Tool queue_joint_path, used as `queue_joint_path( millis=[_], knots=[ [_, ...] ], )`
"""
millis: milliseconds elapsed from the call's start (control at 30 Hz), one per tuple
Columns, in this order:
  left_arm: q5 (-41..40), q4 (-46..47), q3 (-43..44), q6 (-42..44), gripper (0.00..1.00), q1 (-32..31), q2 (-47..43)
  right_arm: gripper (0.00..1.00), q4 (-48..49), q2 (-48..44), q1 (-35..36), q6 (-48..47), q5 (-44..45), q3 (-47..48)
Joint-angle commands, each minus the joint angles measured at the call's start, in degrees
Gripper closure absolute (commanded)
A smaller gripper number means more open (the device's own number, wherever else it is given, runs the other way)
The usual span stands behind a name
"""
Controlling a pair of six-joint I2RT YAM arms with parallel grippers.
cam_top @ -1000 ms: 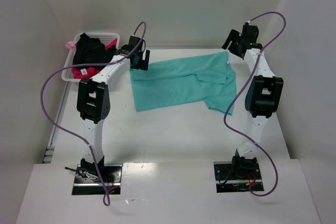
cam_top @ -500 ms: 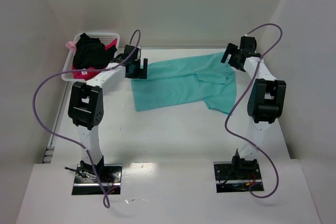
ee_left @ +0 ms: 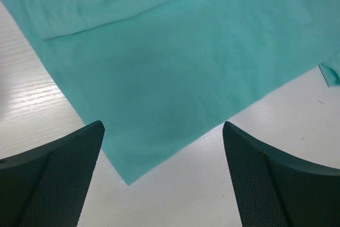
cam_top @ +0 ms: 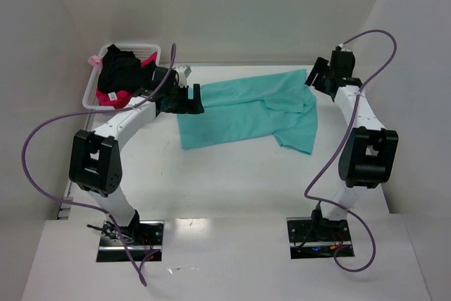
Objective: Fold and stack the t-shirts
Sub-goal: Fold the flattened tshirt in 1/3 of the way
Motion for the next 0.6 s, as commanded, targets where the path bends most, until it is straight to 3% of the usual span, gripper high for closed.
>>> queue_joint_path(
  millis=[0,100,200,267,467,567],
  knots=[
    [6.8,-1.1,-1.0,0.4,0.0,0.2,-0.7,0.29,-3.1,0.9,-0.3,0.7,2.1,-3.3],
    [8.0,-1.1,-2.8,0.4,0.02,0.2,-0.7,0.4,-4.3,0.9,-0.3,0.7,3.3,-3.9],
    [8.0,-1.1,-5.2,1.0,0.02,0.2,-0.1,0.4,-6.8,1.9,-0.3,1.2,3.3,-3.9],
    [8.0,-2.5,-6.5,1.5,0.02,0.2,-2.1,0.26,-7.5,1.9,-0.3,1.2,3.3,-4.6],
    [9.4,-4.0,-13.3,2.1,0.0,0.2,-13.8,0.14,-5.7,-2.9,-0.3,1.8,3.3,-10.1],
    [5.3,-2.2,-16.5,-1.9,0.0,0.2,-19.2,0.13,-4.4,-3.4,-0.3,1.8,3.3,-11.5]
  ],
)
